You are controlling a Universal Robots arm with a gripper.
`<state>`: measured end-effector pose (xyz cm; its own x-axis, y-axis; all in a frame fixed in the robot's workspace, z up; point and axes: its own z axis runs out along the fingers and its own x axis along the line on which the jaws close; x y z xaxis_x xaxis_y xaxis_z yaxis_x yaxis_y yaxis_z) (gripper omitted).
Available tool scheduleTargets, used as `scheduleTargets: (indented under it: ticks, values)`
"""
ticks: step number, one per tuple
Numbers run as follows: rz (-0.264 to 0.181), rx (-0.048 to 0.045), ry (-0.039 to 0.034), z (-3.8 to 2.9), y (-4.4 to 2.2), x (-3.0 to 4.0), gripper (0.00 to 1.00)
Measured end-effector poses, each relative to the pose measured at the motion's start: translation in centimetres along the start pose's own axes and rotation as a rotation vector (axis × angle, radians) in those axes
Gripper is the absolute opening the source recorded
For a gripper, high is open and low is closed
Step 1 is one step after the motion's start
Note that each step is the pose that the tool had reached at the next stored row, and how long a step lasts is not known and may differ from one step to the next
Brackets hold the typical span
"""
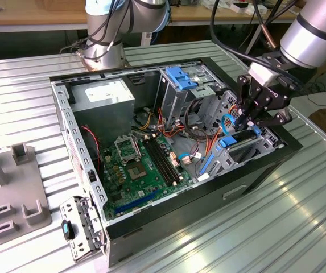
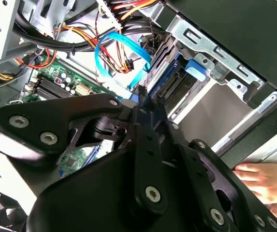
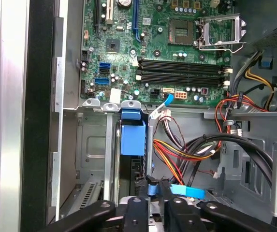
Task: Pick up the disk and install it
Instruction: 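Insert the first disk wire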
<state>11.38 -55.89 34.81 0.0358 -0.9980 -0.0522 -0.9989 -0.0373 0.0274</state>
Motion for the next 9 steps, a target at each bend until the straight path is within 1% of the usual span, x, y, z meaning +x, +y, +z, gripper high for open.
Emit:
scheduleTargets:
  ticks: [1,6,9]
  values:
    - [0.000,0.0000,0.0000,0.01,0.00,0.00,0.16]
    - [0.000,0.0000,0.0001,0.07,0.00,0.00,0.16]
    - [0.000,0.0000,0.0000,-0.37,0.01,-0.02,0.16]
